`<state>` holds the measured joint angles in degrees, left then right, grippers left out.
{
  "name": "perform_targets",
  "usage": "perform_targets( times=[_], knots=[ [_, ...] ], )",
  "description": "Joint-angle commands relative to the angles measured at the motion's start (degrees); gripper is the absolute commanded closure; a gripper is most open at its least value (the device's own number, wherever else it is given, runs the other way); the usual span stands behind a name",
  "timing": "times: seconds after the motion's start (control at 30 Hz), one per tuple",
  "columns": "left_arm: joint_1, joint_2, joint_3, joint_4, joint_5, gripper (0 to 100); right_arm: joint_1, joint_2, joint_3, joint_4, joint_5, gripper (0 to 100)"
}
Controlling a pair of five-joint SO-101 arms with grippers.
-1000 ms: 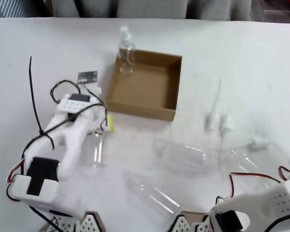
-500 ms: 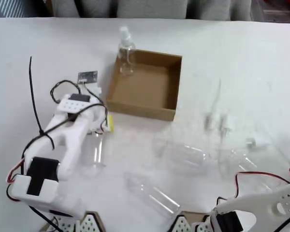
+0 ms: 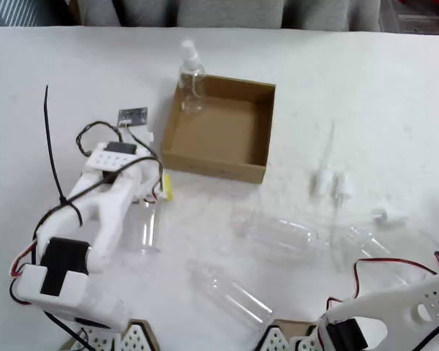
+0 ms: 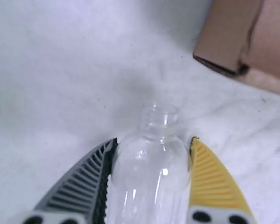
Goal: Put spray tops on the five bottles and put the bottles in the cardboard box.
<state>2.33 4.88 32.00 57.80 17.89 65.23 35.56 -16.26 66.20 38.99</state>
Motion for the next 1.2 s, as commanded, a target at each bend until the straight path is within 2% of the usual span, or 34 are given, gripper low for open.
perform_targets(
  times=[0.0, 0.2, 0.4, 0.6, 0.67, 0.83, 0.93, 1.03, 1.17],
  knots=[
    [-0.84, -0.48, -0.18, 0.53, -0.62, 94, -2.24, -1.10, -6.07, -2.42, -2.64, 98.1],
    [-0.84, -0.48, -0.18, 0.53, -0.62, 94, -6.11, 6.11, -14.42, -2.51, -2.90, 98.1],
    [-0.84, -0.48, -0.18, 0.53, -0.62, 94, -7.69, 13.67, -31.74, -1.54, -12.57, 98.1],
    [-0.84, -0.48, -0.18, 0.53, -0.88, 94, -7.78, 16.22, -47.30, 15.78, -14.33, 98.1],
    [-0.84, -0.66, -0.18, 0.53, -2.99, 94, -8.04, 16.22, -50.99, 21.32, -15.47, 97.8],
    [-0.84, -0.66, -0.18, 0.53, -3.87, 94, -9.10, 16.31, -55.12, 25.54, -32.70, 97.2],
    [-0.84, -0.66, -0.18, 0.62, -3.87, 94, -11.03, 17.01, -55.03, 25.89, -42.02, 90.9],
    [-0.84, -0.66, -0.18, 0.62, -3.87, 94, -12.62, 18.95, -55.65, 25.27, -49.32, 85.6],
    [-0.84, -0.57, -0.18, 0.62, -3.96, 94, -13.05, 21.76, -55.65, 21.67, -58.29, 85.0]
  ],
)
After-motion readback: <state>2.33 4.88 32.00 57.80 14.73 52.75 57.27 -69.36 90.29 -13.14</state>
